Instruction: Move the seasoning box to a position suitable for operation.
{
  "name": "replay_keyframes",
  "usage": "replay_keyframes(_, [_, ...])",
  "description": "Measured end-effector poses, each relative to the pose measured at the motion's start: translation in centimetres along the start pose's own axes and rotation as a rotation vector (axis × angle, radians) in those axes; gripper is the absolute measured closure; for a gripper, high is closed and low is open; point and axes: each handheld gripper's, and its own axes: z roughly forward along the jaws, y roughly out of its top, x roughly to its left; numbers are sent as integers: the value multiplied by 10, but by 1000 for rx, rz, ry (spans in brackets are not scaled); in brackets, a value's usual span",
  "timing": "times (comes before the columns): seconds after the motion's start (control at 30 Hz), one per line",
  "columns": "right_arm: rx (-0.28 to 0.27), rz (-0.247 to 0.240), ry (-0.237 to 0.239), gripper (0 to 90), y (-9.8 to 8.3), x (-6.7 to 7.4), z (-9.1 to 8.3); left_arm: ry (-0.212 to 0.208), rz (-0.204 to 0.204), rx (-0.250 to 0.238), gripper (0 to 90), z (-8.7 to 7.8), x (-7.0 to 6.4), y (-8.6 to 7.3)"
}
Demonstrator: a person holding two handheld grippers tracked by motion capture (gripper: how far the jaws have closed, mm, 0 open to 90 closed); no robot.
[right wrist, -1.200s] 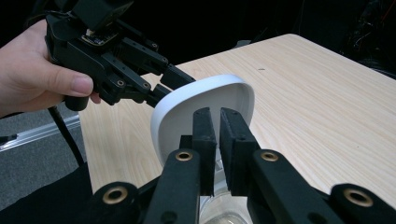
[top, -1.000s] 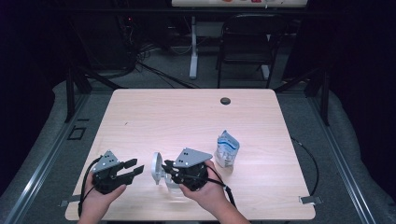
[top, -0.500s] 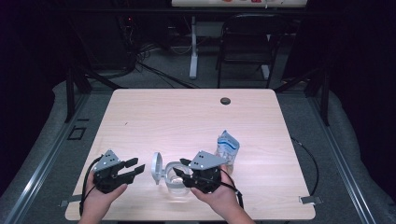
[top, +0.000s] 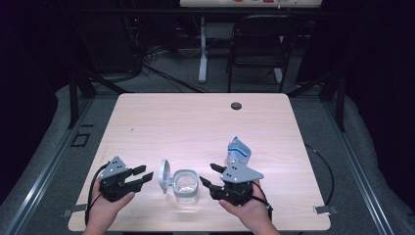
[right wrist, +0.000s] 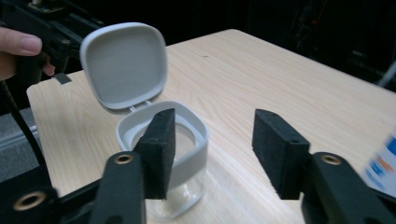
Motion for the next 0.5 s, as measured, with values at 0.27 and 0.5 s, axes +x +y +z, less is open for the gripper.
replay_keyframes(0.27, [-37, 112, -56, 350, -8, -17, -13, 0, -5, -2, 586, 2, 1, 0])
replay_keyframes(0.5, [-27, 97, -97, 380, -15, -23, -16, -3, -7, 2, 584, 2, 3, 0])
